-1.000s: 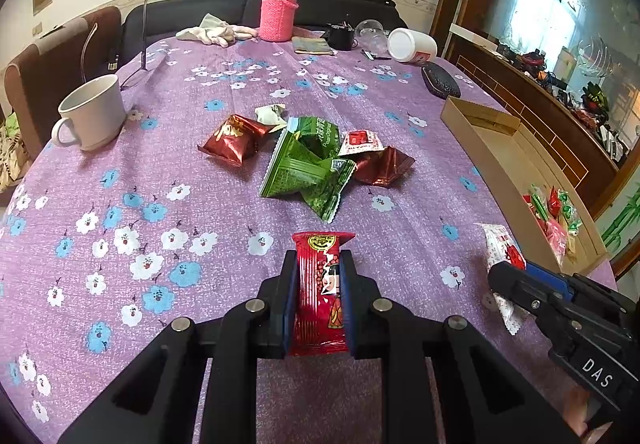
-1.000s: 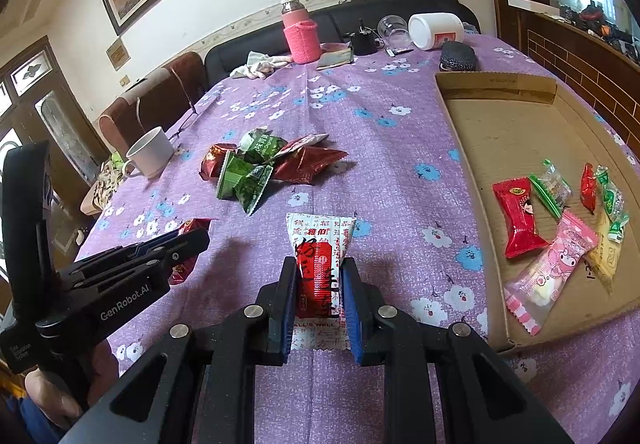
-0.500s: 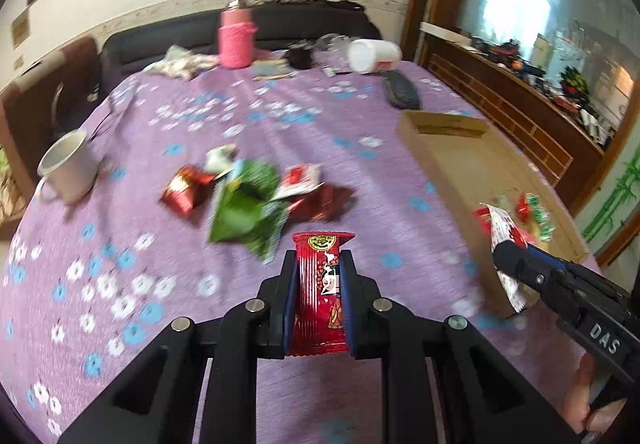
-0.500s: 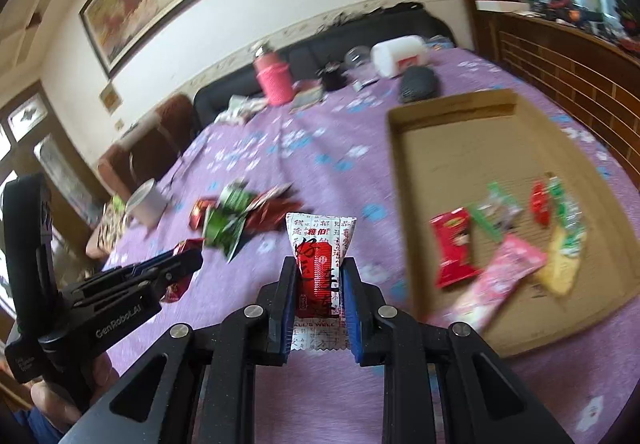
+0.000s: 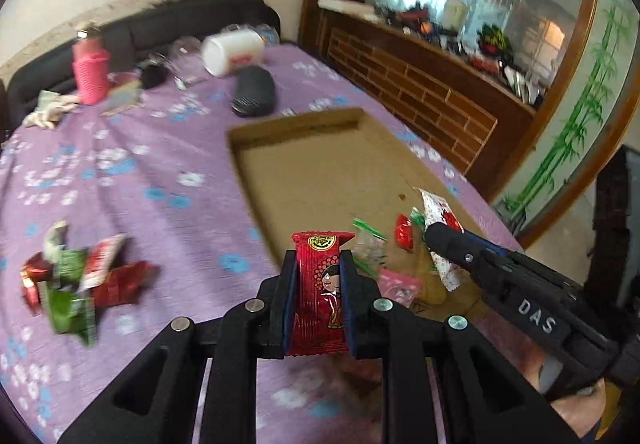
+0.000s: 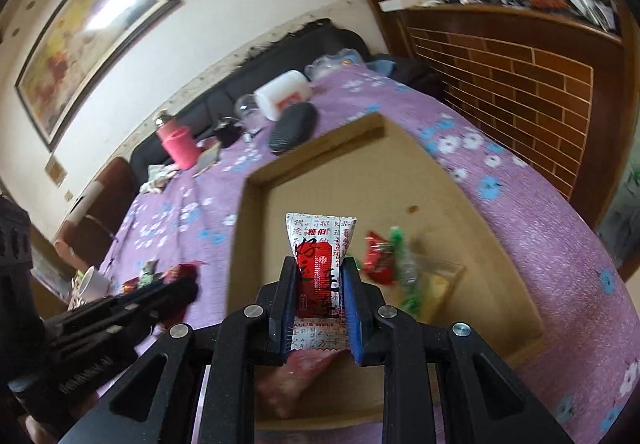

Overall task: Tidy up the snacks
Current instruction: 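Carry the red wafer packet and white red-print packet over the cardboard box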

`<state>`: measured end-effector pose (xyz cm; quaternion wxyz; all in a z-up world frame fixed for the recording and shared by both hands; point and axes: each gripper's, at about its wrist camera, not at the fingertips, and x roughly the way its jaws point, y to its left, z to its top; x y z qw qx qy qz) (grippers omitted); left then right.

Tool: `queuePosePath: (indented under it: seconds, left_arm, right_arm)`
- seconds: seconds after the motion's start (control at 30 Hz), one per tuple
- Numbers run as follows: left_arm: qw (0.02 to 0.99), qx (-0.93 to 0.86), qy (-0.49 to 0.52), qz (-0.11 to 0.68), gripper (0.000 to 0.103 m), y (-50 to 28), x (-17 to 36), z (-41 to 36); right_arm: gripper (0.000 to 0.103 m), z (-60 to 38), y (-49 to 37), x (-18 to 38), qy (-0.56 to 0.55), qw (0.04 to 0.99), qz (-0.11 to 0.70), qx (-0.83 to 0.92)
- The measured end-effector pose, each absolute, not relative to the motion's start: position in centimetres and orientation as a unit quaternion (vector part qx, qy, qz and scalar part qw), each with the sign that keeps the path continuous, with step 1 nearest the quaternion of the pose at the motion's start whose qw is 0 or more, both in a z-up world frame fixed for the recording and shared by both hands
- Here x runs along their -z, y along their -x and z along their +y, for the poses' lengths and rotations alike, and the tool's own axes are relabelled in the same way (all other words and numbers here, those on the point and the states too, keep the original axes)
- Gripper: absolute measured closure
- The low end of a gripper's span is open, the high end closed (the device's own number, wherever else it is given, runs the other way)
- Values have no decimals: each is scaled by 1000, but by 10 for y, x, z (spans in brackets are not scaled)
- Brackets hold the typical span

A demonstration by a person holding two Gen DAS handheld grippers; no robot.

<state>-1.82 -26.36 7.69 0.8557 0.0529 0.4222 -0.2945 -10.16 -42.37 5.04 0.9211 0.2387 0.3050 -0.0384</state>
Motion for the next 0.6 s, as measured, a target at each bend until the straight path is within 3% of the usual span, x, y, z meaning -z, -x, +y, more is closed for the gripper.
queuePosePath:
  seconds: [0.23,0.6]
  left_arm:
    - [839,294,-71,453,85,6,-41,-294]
    - [838,292,-71,456,82,2,-31,-295]
  right_arm:
    - [80,-442,91,-29,-243,908,336,64]
    - [77,-442,84,-17,-238,905,348,60]
